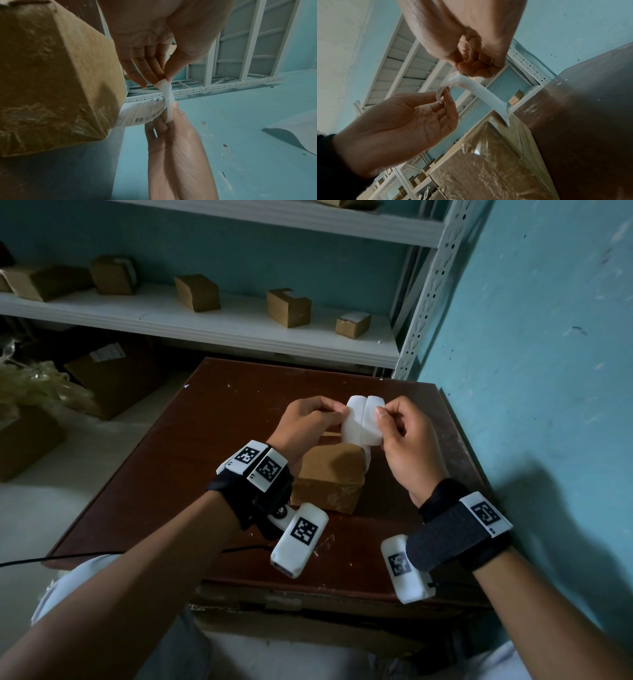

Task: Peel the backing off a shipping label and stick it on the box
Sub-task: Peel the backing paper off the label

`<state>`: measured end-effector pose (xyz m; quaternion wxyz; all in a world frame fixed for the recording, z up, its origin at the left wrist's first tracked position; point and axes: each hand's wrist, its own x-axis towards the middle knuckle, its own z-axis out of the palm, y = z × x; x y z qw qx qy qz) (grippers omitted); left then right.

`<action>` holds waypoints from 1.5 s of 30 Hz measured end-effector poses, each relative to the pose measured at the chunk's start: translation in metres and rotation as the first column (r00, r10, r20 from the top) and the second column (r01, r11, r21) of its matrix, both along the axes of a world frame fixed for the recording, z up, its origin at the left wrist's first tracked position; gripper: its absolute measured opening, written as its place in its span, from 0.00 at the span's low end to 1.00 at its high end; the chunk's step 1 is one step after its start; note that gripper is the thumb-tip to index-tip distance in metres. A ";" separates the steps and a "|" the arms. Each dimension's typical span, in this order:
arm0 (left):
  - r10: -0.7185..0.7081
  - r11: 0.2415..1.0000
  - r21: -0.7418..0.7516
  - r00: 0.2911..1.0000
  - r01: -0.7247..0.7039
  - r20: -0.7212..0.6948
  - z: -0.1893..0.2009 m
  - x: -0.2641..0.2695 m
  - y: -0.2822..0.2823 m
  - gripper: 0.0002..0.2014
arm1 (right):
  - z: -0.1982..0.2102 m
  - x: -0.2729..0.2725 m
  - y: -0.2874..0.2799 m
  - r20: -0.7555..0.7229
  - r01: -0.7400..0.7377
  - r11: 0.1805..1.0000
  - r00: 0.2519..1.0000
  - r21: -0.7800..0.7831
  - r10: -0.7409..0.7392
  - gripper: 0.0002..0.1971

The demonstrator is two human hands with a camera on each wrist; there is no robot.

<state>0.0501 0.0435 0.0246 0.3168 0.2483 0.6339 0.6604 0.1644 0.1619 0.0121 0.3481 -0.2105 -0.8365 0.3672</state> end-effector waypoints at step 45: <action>-0.006 1.000 0.022 1.000 0.005 0.023 0.000 -0.005 -0.001 0.03 | -0.001 0.000 0.003 0.000 0.002 1.000 1.000 0.029 -0.002 0.08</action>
